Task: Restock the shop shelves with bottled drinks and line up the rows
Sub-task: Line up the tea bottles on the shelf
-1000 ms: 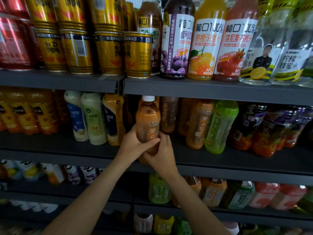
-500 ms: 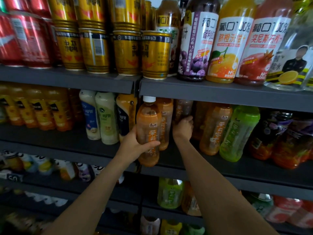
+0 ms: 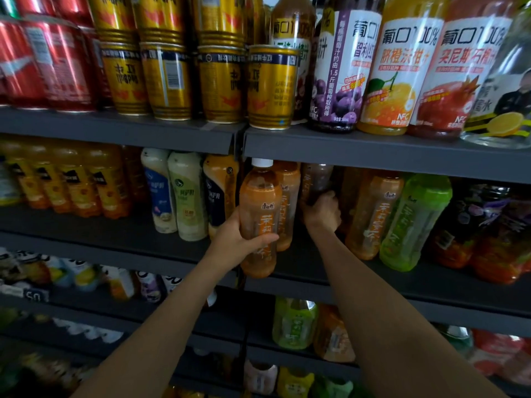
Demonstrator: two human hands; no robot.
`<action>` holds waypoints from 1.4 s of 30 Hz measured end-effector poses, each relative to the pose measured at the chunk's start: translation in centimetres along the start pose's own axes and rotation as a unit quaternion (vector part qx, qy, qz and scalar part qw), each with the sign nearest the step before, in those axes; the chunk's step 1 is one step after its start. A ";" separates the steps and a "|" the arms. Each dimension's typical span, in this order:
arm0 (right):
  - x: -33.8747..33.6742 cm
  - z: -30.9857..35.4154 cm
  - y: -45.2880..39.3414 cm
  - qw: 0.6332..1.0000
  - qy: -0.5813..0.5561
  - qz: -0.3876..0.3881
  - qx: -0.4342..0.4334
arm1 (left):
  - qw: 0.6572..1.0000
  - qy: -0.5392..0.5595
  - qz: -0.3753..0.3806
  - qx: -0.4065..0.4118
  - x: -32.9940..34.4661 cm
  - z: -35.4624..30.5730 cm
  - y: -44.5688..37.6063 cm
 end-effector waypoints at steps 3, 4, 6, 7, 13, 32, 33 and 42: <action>-0.3 0.2 0.5 1.000 0.009 -0.001 -0.015 | 1.000 -0.003 -0.002 -0.001 0.0 0.2 0.0; -0.4 0.2 0.6 1.000 0.005 0.001 -0.018 | 1.000 -0.003 -0.002 0.000 0.0 0.2 0.0; -0.5 0.1 0.9 1.000 -0.012 0.010 -0.020 | 1.000 -0.004 0.001 -0.003 0.0 0.3 0.0; -0.5 0.1 1.0 0.999 -0.020 0.013 -0.023 | 1.000 -0.005 0.004 -0.005 0.1 0.3 0.0; -0.5 -0.2 1.2 0.996 -0.069 0.040 -0.028 | 1.000 -0.015 0.005 -0.007 0.2 -0.1 0.1; -4.9 -1.5 7.8 0.964 -0.196 0.125 -0.127 | 0.985 -0.076 -0.107 0.108 7.2 -4.1 1.0; -4.6 -1.4 7.5 0.969 -0.187 0.115 -0.117 | 0.977 -0.070 -0.160 0.126 5.9 -3.7 1.5; -2.5 -0.1 5.9 0.979 -0.168 0.086 -0.082 | 0.977 -0.122 -0.175 -0.028 4.6 0.3 -1.4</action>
Point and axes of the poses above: each hand's wrist, its own y-axis away from the middle knuckle, its own x-axis out of the palm, z = x × y, the point moved 7 cm from there along -y, towards the middle knuckle, and after that the axes turned 14 degrees about -x, right-handed, at the moved point
